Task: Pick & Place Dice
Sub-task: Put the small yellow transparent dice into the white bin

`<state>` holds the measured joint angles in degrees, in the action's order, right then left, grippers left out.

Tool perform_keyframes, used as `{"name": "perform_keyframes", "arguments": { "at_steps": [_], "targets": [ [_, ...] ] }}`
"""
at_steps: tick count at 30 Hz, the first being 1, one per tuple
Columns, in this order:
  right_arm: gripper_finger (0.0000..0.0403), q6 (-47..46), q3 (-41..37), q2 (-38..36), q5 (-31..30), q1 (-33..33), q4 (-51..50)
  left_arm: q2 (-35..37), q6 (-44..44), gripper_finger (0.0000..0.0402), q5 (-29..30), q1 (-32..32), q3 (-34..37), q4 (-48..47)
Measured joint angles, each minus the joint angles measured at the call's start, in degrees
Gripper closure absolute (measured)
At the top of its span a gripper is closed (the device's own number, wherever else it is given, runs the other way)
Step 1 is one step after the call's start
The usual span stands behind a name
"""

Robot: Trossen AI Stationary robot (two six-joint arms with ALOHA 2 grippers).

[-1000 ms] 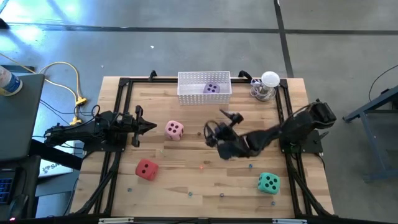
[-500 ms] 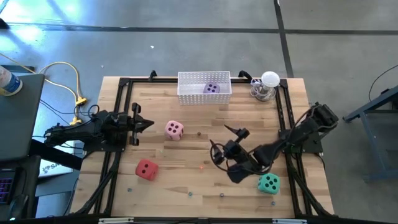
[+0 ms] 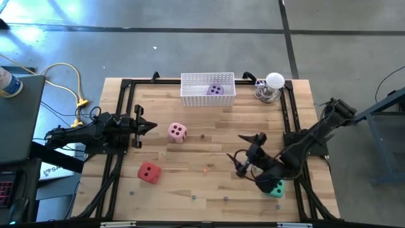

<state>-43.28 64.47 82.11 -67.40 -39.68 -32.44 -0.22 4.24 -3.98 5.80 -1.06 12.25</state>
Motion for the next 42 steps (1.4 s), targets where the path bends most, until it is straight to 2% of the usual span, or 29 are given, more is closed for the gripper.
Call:
{"name": "perform_keyframes", "arguments": {
  "at_steps": [5,15,19,24,34,42],
  "targets": [
    [0.0003,-6.9,-0.2,2.4,-1.9,-0.1,-4.8,0.0,0.0,0.0401,-0.6,0.0,0.0,-1.3],
    [0.0003,-16.8,-5.5,7.3,-7.4,2.7,-4.6,0.0,0.0,0.0401,-0.7,0.0,0.0,-2.1],
    [0.0003,-16.9,-6.3,8.3,-6.3,5.2,-2.4,0.0,0.0,0.0401,-0.7,0.0,0.0,-2.1],
    [0.0003,-16.6,-6.4,9.1,-2.1,7.6,-0.8,0.0,-0.2,0.0401,-0.7,0.0,0.0,-2.1],
    [0.0003,-13.6,-6.5,10.3,-0.9,9.7,2.5,0.0,-1.2,0.0401,-0.8,0.0,0.0,-2.1],
    [0.0003,-10.4,-6.4,10.3,0.5,10.1,4.9,0.0,-1.3,0.0401,-3.8,0.0,0.0,-2.1]
  ]
}}
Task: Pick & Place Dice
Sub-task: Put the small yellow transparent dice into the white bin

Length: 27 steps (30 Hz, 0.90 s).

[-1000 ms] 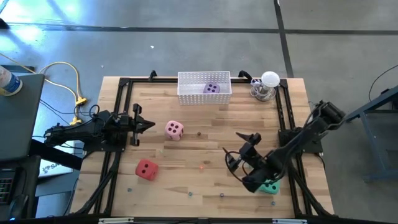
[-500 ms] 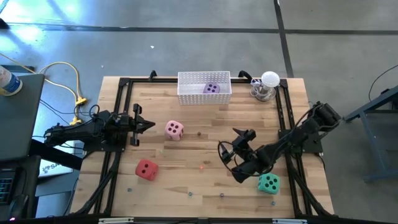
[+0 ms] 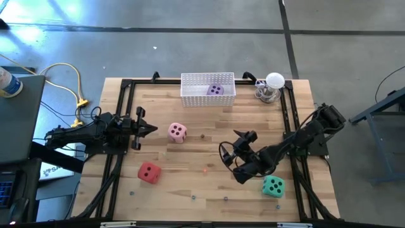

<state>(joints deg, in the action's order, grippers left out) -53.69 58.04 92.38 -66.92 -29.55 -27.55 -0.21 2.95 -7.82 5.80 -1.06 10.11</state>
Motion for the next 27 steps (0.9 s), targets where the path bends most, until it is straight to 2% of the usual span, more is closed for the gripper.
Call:
{"name": "perform_keyframes", "arguments": {
  "at_steps": [13,18,27],
  "targets": [
    [0.0003,0.0,0.0,0.0,0.0,0.0,0.0,0.0,-4.3,0.0401,-6.2,0.0,0.0,0.2],
    [0.0003,0.0,0.0,0.0,0.0,0.0,0.0,0.0,-4.3,0.0401,-5.4,0.0,0.0,0.2],
    [0.0003,0.0,0.0,0.0,0.0,0.0,0.0,0.0,-7.2,0.0401,0.2,0.0,0.0,0.2]
  ]
}}
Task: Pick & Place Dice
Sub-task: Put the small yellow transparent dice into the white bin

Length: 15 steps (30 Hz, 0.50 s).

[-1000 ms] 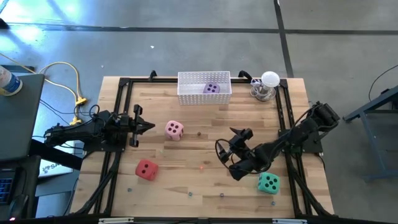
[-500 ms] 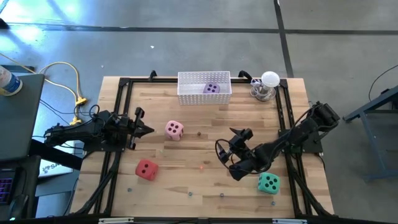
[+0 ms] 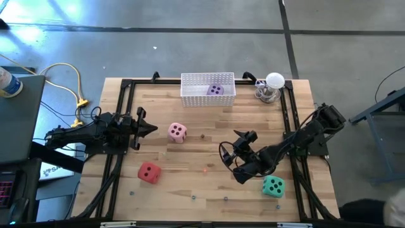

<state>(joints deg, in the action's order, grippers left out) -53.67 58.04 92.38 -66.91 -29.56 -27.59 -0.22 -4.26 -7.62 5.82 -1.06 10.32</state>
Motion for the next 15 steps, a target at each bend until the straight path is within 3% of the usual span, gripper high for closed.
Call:
{"name": "perform_keyframes", "arguments": {
  "at_steps": [15],
  "targets": [
    [0.0003,1.0,0.0,0.0,0.7,0.0,0.0,0.0,1.2,0.0401,0.0,0.0,0.0,0.0]
  ]
}}
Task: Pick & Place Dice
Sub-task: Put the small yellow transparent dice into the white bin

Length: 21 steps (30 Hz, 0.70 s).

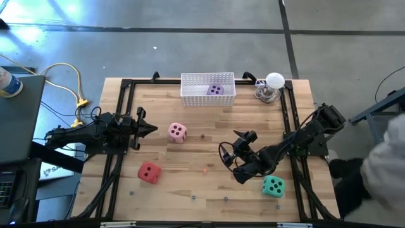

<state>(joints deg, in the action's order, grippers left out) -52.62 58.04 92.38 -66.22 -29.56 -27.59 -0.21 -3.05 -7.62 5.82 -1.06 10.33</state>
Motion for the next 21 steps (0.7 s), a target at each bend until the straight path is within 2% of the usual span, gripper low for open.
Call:
{"name": "perform_keyframes", "arguments": {
  "at_steps": [21],
  "targets": [
    [0.0003,0.4,0.0,0.0,0.1,0.0,0.0,0.0,1.7,0.0401,0.4,0.0,0.0,0.0]
  ]
}}
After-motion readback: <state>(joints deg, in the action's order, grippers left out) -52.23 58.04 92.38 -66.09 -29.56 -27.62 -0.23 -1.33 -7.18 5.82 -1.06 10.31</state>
